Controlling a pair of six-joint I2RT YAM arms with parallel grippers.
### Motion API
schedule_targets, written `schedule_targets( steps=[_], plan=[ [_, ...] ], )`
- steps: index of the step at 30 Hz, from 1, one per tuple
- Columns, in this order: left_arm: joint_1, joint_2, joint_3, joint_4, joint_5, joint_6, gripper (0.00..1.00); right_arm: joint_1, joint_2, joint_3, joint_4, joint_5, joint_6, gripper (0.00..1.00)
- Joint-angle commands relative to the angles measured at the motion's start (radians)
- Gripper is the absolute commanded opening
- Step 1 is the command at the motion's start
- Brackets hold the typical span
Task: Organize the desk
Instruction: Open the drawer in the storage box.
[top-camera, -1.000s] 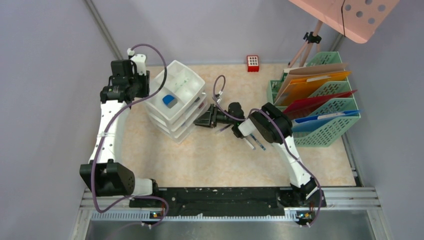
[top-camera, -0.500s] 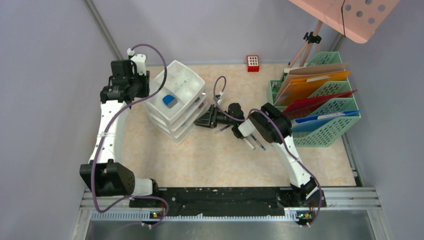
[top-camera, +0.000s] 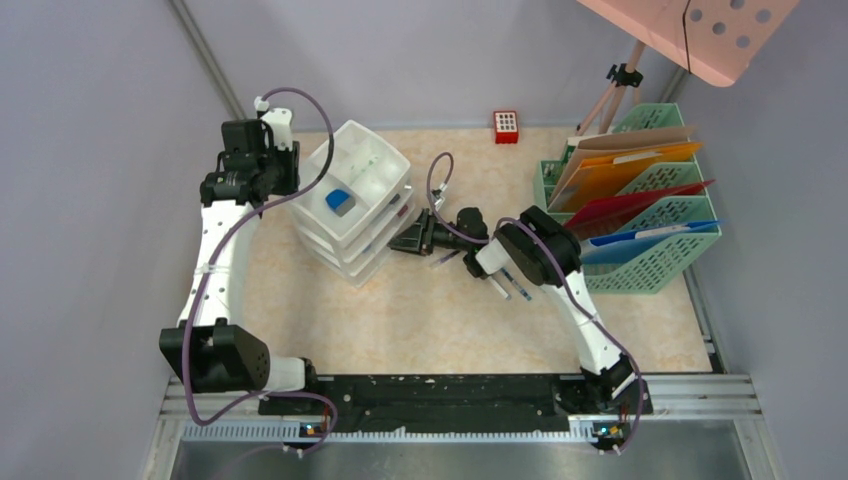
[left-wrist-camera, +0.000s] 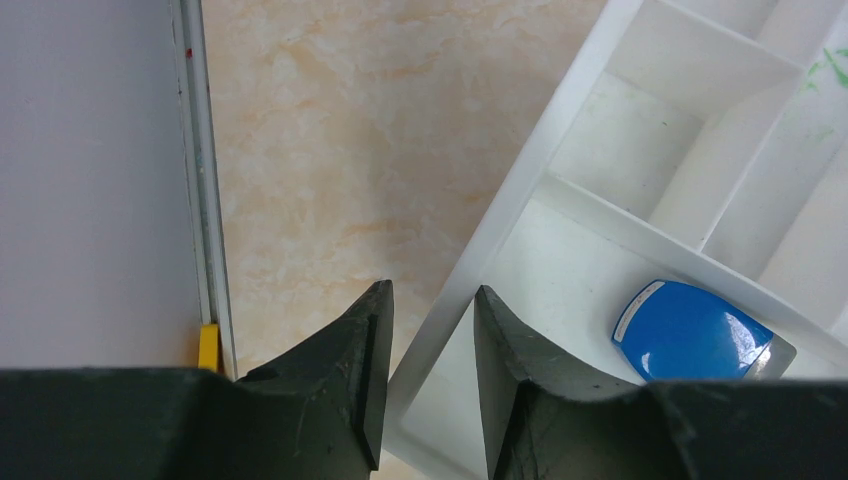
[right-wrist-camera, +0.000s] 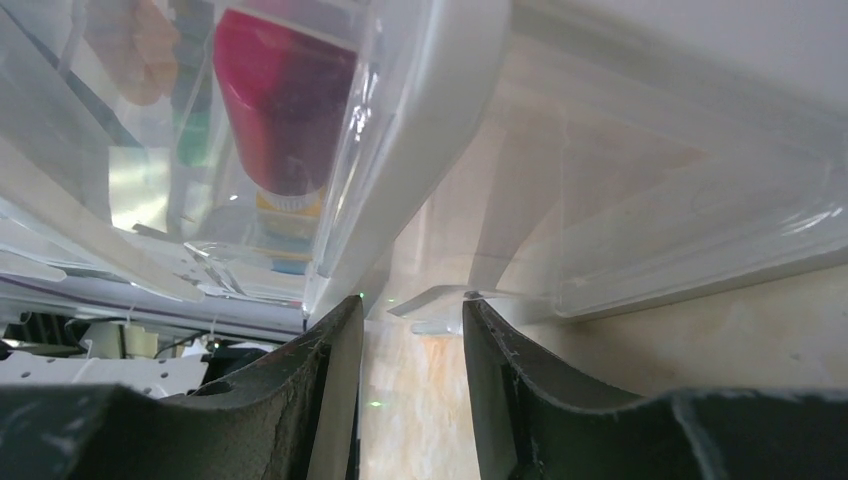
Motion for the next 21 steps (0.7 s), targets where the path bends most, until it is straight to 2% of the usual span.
schedule_targets(
  steps=[1,9,21],
  plan=[
    [-0.003,0.027,-0.022,-0.045,0.052,-0.051,0.38,0.001,0.021,0.053,0.153,0.010,0.022,0.42],
    [-0.003,0.027,-0.022,-0.046,0.040,-0.050,0.38,-0.004,0.024,0.043,0.261,0.000,0.059,0.42],
    [-0.001,0.033,-0.011,-0.047,0.029,-0.047,0.36,-0.011,0.034,0.058,0.337,-0.038,0.088,0.28]
  ],
)
